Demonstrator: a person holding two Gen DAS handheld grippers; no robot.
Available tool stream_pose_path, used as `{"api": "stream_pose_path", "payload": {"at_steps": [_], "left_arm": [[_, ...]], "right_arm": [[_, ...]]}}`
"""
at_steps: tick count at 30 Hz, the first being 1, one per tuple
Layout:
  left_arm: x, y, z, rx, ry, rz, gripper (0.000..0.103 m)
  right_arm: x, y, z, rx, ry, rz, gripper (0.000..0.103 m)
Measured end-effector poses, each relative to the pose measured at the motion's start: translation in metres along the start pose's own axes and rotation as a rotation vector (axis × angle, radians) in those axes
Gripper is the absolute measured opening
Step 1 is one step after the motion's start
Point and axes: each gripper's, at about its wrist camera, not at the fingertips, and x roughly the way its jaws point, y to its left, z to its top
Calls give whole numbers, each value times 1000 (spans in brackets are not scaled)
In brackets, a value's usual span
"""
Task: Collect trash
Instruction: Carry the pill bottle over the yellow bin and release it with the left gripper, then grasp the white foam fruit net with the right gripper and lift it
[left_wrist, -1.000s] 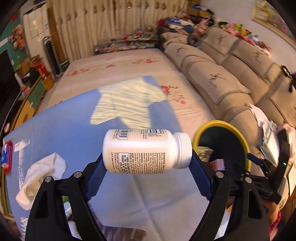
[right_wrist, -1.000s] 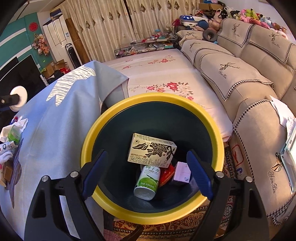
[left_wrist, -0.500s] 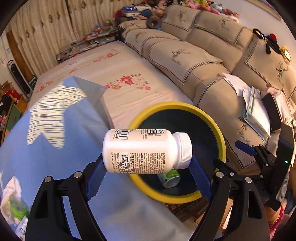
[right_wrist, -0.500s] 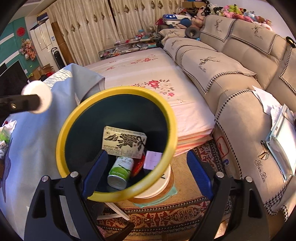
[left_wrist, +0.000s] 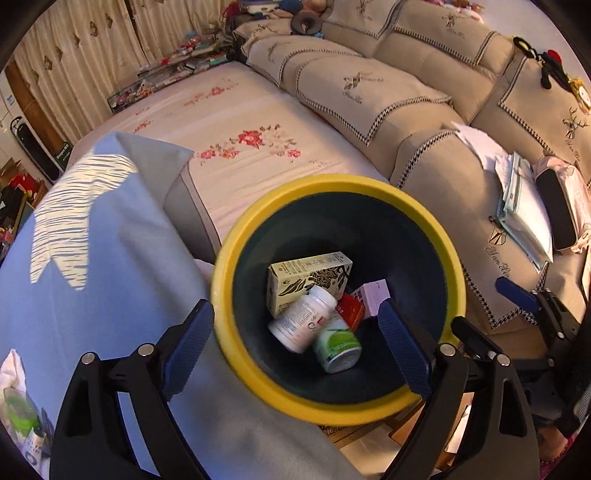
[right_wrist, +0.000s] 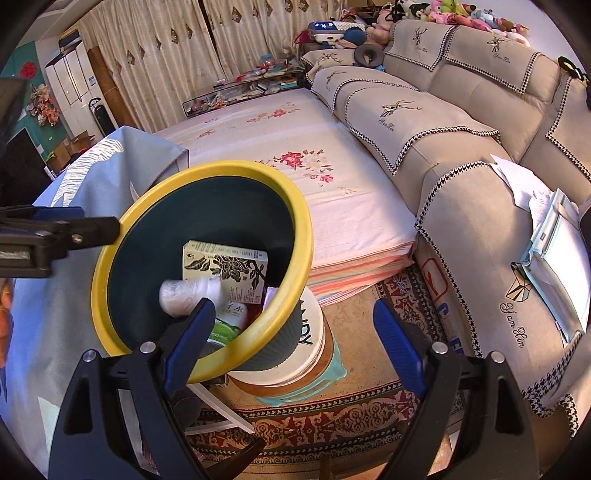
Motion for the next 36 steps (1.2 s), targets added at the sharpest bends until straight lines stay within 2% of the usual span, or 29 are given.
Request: {"api": "stream_pose_path", "payload": {"at_steps": [5, 9, 13, 18, 21, 26, 31, 36], "left_arm": [[-75, 32, -27, -51, -141, -39, 94], [-138, 76, -61, -120, -258, -31, 96], [-197, 130, -108, -217, -363, 29, 98], [-252, 200, -180, -368, -463, 155, 98], [-272, 232, -225, -463, -499, 216, 98], [-287, 257, -285, -527, -518, 322, 98], [-305, 274, -327, -569, -542, 441, 98], [-322, 291, -358, -610, -563, 478, 98]], "right_arm": [[-2, 16, -2, -24, 2, 15, 83], [-5, 32, -1, -54, 0, 27, 83], [-13, 60, 3, -99, -10, 46, 83], [-23, 106, 7, -165, -25, 86, 83], [-33, 144, 8, -213, -39, 135, 83], [-53, 221, 2, -320, -59, 250, 83], [-75, 299, -12, -424, -78, 387, 83], [-97, 366, -36, -567, -86, 515, 83]]}}
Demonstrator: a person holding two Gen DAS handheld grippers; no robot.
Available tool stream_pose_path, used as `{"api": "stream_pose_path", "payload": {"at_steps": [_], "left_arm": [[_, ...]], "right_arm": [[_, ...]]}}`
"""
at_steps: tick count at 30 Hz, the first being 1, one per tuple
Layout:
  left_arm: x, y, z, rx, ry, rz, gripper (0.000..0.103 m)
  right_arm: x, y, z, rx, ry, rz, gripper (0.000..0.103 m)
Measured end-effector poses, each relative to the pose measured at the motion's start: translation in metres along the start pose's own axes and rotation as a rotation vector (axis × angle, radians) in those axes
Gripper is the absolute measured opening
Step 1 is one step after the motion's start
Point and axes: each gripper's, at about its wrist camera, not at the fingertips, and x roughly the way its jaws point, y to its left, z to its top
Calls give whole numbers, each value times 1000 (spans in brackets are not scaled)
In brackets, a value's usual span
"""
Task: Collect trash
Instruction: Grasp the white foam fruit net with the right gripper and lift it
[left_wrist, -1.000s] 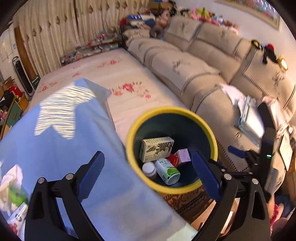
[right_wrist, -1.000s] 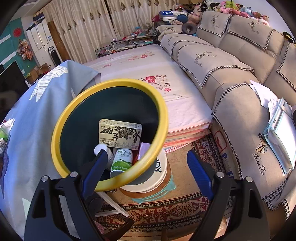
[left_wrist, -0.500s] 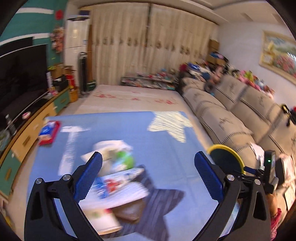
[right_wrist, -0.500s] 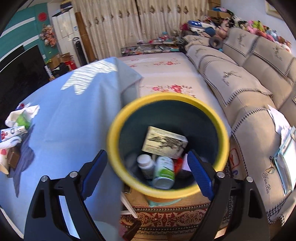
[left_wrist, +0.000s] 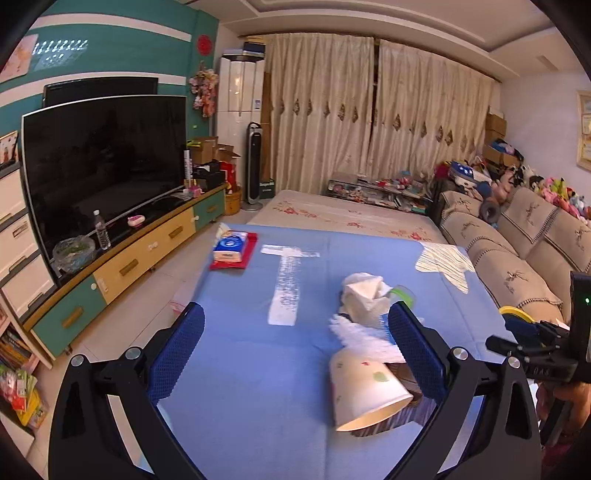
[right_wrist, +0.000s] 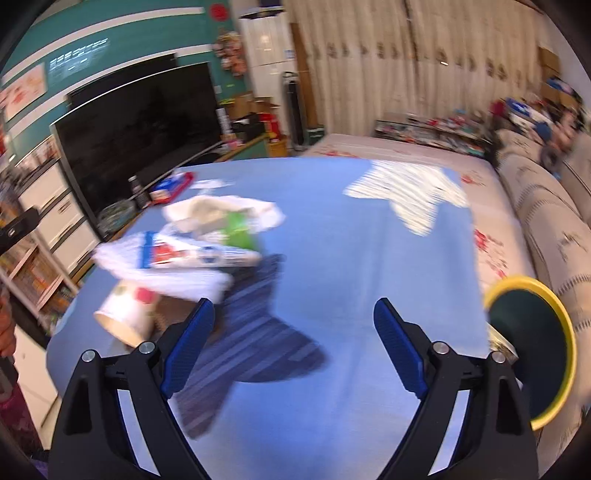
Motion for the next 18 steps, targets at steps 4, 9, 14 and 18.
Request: {"api": "stream_pose_path", "payload": {"at_steps": [4, 9, 14, 18], "left_arm": [[-7, 23, -5, -25, -1, 17, 98], [-6, 41, -16, -49, 19, 23, 98], [-8, 47, -23, -53, 34, 22, 98], [-6, 45, -25, -54, 47, 22, 98]], "right_arm": [[15, 45, 3, -135, 17, 50, 77], [38, 77, 6, -227, 36, 58, 75], [60, 89, 9, -259, 71, 66, 60], [67, 91, 7, -262, 71, 84, 39]]}}
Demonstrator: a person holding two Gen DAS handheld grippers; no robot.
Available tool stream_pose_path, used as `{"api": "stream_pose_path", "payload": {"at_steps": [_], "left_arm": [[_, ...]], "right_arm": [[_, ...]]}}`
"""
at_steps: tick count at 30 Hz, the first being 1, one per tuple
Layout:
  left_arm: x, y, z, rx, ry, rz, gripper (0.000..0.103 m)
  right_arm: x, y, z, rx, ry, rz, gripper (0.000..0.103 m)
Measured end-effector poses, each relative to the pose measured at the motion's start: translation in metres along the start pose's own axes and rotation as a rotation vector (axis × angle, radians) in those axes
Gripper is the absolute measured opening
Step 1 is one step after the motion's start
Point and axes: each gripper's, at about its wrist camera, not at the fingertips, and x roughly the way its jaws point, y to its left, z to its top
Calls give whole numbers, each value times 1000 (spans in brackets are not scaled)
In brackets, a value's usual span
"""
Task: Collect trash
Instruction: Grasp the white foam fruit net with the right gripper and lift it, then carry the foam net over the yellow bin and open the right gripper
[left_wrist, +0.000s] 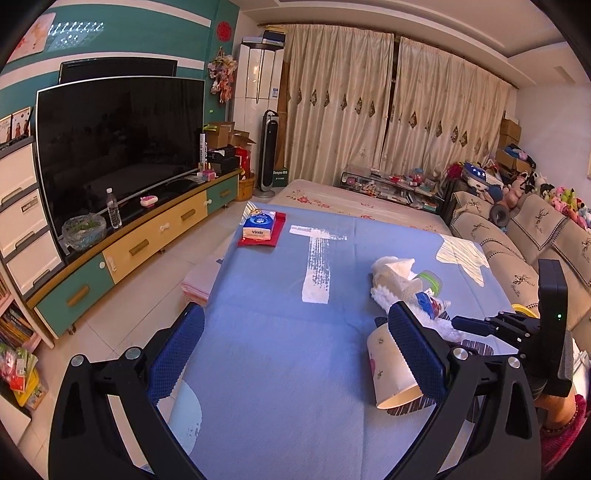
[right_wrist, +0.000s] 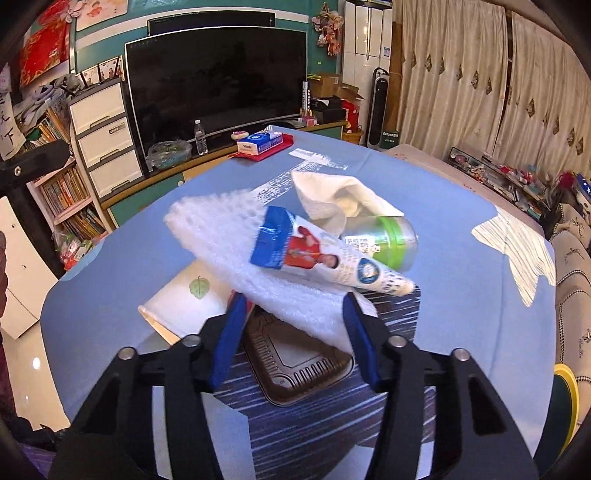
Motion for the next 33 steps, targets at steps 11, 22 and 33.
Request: {"api": "stream_pose_path", "payload": {"at_steps": [11, 22, 33], "left_arm": [[4, -10, -3, 4, 21, -17, 98], [8, -25, -12, 32, 47, -40, 98], [17, -54, -22, 60, 75, -46, 98]], "right_arm": [[-45, -4, -3, 78, -130, 124, 10], [-90, -7, -16, 176, -254, 244, 10], [-151, -22, -35, 189, -409, 326, 10]]}}
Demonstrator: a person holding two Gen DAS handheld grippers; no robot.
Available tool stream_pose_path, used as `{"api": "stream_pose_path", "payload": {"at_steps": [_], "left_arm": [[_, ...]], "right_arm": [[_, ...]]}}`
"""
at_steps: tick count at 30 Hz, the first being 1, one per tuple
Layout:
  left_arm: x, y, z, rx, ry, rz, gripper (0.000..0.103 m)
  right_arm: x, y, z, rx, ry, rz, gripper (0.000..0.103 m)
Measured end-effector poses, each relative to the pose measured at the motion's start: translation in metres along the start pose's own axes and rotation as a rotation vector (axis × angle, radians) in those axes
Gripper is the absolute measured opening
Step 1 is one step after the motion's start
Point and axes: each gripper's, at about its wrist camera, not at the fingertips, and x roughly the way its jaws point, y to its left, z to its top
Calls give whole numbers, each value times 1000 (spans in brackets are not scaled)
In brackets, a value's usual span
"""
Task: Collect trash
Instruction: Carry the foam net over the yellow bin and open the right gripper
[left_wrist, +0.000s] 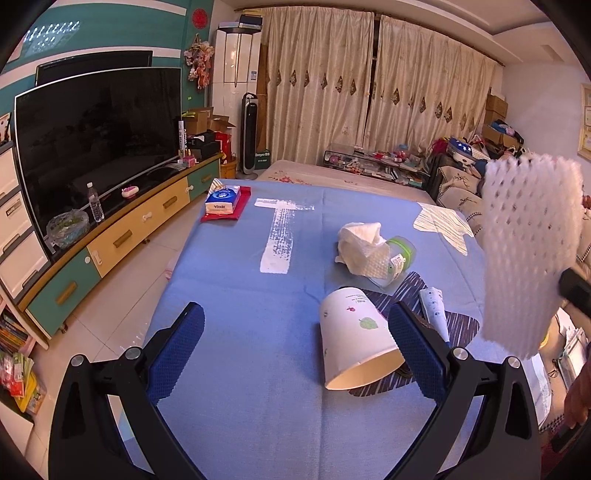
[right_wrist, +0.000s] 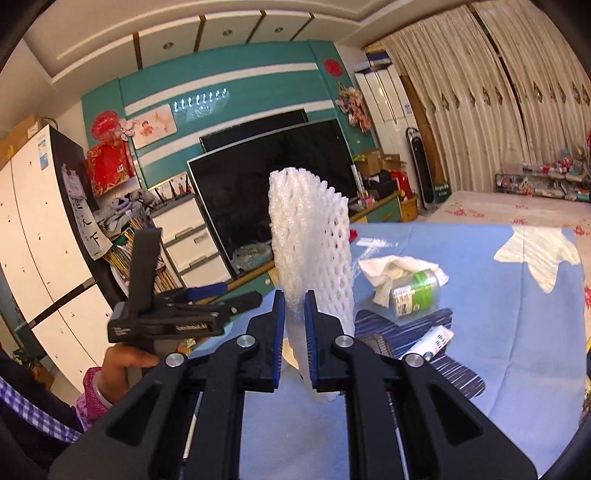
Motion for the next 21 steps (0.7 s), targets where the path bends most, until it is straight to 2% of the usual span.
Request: {"api": "stream_pose_path", "payload": {"at_steps": [4, 11, 21], "left_arm": [[3, -12, 1, 33, 5, -5, 98], [15, -31, 1, 66, 30, -18, 98], [36, -55, -2, 106, 74, -32, 98]], "right_arm": [[-24, -15, 1, 15, -47, -99, 10], [-74, -72, -10, 106, -83, -424, 11], [-127, -157, -36, 203, -57, -753, 11]]}}
